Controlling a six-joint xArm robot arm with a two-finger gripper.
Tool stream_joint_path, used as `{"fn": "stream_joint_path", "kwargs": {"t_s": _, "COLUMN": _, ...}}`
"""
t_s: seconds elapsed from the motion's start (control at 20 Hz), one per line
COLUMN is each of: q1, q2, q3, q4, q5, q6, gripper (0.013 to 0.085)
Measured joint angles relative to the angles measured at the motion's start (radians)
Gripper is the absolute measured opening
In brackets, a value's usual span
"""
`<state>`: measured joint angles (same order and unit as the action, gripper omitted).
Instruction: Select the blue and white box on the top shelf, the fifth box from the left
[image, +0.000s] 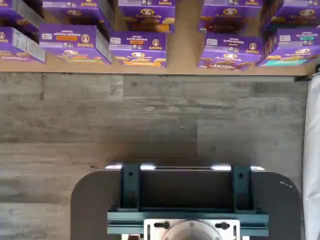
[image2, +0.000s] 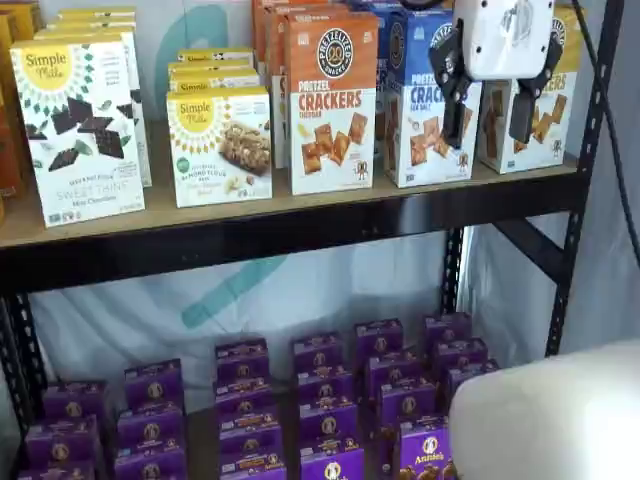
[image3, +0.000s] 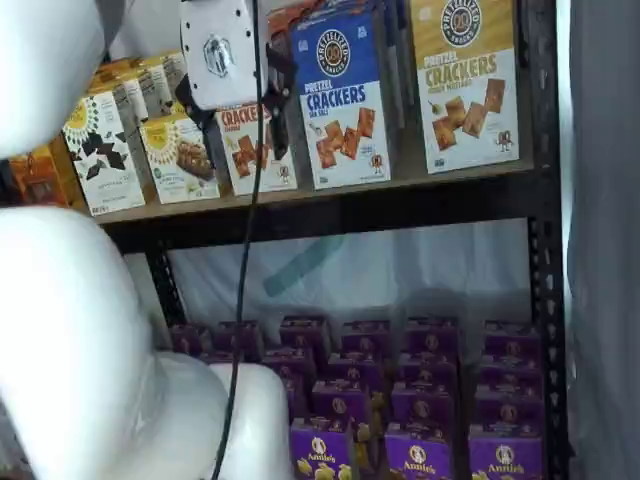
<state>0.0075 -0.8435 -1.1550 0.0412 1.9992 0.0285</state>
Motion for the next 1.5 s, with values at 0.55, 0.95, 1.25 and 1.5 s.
{"fn": "stream_joint_path", "kwargs": {"t_s": 0.55, "q1": 0.019, "q2": -0.010, "q3": 0.018, "q4": -0.022, "q5": -0.039, "q6": 0.010, "gripper": 0.0850}}
{"fn": "stream_joint_path", "kwargs": {"t_s": 0.95, "q1": 0.038, "q2": 0.036, "q3": 0.010, "q4": -0.046, "q5": -0.110, "q6": 0.021, "gripper": 0.0850}}
{"fn": "stream_joint_path", "kwargs": {"t_s": 1.25, "q1": 0.032, "q2": 0.095, "q3": -0.034, "q4": -0.065, "q5": -0.155, "q6": 0.012, "gripper": 0.0850}}
{"fn": "stream_joint_path", "kwargs": {"t_s": 1.5, "q1": 0.010, "q2": 0.143, "q3": -0.084, "q4": -0.052, "q5": -0.186, "q6": -0.006, "gripper": 0.0850}}
